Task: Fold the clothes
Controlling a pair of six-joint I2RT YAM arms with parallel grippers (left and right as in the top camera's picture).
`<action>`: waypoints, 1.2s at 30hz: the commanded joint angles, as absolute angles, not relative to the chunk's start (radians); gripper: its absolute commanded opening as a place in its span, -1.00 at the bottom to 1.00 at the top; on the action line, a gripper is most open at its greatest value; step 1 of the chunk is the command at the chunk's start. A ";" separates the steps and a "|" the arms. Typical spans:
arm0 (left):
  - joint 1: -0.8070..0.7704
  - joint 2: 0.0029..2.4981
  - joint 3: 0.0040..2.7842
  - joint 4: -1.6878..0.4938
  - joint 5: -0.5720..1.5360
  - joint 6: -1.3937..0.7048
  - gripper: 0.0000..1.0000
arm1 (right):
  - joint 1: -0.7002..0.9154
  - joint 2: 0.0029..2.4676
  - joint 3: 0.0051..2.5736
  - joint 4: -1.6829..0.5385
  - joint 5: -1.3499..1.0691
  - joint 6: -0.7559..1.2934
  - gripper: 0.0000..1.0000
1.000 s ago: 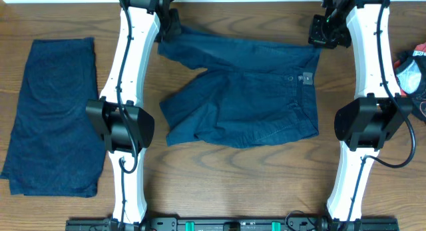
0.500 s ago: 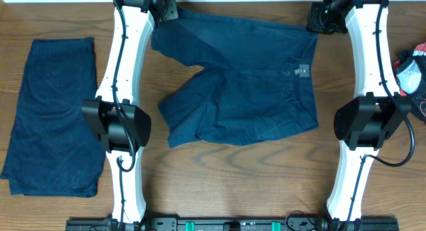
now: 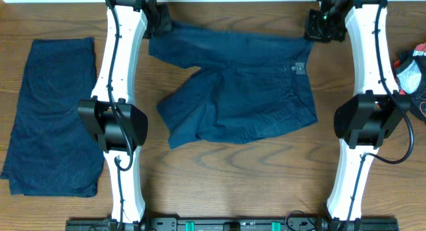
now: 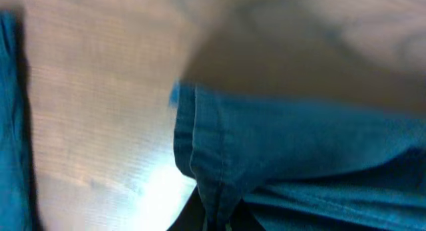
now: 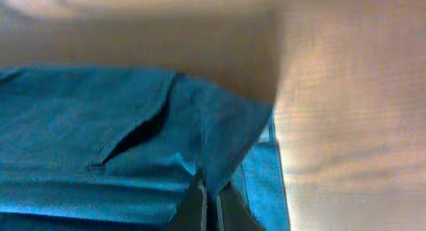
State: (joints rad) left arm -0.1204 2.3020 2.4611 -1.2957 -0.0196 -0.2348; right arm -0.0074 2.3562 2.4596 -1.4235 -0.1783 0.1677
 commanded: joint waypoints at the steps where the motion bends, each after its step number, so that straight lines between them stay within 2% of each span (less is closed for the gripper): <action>1: -0.064 2.259 2.467 -1.378 -0.122 -0.261 -0.88 | -0.091 2.366 2.463 -1.481 0.004 0.164 -0.98; 10: -0.065 2.117 2.467 -1.575 -0.111 -0.368 -0.88 | -0.091 2.366 2.465 -1.658 -0.048 0.171 -0.98; 16: -0.085 2.029 2.467 -1.686 -0.086 -0.379 -0.88 | -0.091 2.366 2.465 -1.699 -0.082 0.171 -0.97; 23: -0.148 2.020 2.396 -1.688 -0.004 -0.374 -0.88 | -0.091 2.365 2.465 -1.699 -0.138 0.167 -0.97; 27: -0.168 2.020 2.303 -1.631 -0.016 -0.379 -0.88 | -0.091 2.365 2.465 -1.699 -0.139 0.141 -0.99; 36: -0.103 2.024 2.272 -1.307 -0.045 -0.310 -0.88 | -0.092 2.365 2.465 -1.594 -0.139 0.114 -0.97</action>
State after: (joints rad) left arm -0.1642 2.0258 2.2646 -1.3434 0.0566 -0.3527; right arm -0.0662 2.3573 2.4596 -1.6279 -0.2413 0.1455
